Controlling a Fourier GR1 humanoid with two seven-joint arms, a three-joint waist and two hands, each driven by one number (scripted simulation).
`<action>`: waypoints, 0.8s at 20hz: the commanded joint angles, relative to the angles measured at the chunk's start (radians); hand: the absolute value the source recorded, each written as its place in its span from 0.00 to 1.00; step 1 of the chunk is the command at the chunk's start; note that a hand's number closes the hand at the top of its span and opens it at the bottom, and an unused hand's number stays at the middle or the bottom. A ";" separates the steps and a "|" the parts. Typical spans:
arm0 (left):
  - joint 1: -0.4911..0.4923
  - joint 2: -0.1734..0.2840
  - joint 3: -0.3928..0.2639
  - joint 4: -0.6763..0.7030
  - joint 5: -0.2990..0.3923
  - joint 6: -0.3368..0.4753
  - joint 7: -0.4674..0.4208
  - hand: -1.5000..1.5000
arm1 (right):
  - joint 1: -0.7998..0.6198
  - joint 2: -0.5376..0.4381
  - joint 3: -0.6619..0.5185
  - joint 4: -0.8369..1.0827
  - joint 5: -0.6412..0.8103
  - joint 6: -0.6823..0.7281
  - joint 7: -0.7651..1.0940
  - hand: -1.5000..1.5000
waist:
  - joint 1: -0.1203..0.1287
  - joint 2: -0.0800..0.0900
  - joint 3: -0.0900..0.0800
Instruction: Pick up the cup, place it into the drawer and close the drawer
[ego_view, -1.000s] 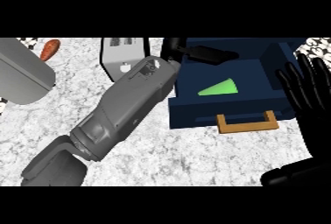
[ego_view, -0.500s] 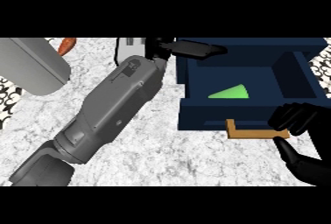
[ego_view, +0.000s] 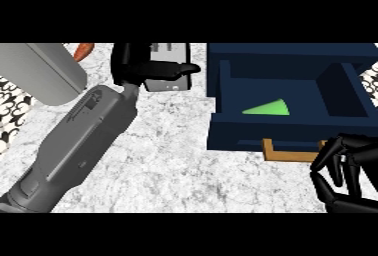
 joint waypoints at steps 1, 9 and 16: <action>0.184 0.115 0.020 -0.218 0.014 -0.015 0.047 0.00 | 0.055 -0.001 0.019 -0.015 0.060 0.013 -0.010 1.00 | -0.004 0.002 0.000; 0.459 0.221 0.065 -0.423 0.024 -0.088 0.037 0.00 | -0.037 -0.027 0.122 0.157 0.370 -0.018 -0.123 1.00 | -0.002 0.009 0.001; 0.637 0.290 0.135 -0.496 0.061 -0.216 -0.011 0.00 | -0.084 -0.095 0.246 0.323 0.680 -0.089 -0.281 1.00 | 0.000 0.012 0.001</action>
